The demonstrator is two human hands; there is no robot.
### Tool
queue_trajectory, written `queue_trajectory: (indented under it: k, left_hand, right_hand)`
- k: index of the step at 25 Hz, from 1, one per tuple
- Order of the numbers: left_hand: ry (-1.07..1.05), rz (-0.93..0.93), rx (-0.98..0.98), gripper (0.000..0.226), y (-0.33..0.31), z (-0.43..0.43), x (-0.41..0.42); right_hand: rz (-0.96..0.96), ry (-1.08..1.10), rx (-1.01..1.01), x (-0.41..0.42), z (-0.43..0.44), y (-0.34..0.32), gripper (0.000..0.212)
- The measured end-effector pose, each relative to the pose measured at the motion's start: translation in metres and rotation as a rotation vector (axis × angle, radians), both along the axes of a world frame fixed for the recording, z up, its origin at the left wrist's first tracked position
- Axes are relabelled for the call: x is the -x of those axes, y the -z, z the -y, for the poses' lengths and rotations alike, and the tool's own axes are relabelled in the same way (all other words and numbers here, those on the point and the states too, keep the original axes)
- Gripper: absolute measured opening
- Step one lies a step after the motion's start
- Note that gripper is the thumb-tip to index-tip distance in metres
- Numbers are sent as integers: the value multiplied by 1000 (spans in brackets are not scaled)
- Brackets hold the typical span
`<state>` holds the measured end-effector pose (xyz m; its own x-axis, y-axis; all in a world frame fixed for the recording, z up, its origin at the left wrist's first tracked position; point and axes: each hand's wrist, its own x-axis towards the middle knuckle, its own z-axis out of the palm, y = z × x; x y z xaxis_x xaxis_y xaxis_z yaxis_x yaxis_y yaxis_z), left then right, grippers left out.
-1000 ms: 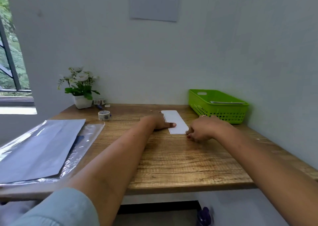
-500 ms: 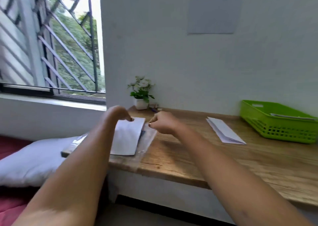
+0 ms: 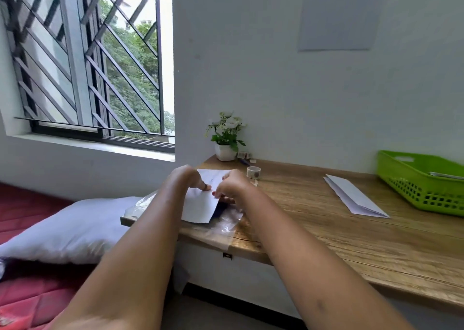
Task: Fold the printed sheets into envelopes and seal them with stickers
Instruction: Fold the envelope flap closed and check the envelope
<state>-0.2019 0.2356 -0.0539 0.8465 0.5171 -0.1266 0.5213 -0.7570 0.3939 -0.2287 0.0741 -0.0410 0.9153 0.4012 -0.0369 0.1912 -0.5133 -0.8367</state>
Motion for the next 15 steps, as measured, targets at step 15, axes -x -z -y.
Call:
queue_trajectory:
  k: [15]
  left_hand:
    - [379, 287, 924, 39, -50, 173, -37]
  right_hand:
    - [107, 534, -507, -117, 198, -42, 56]
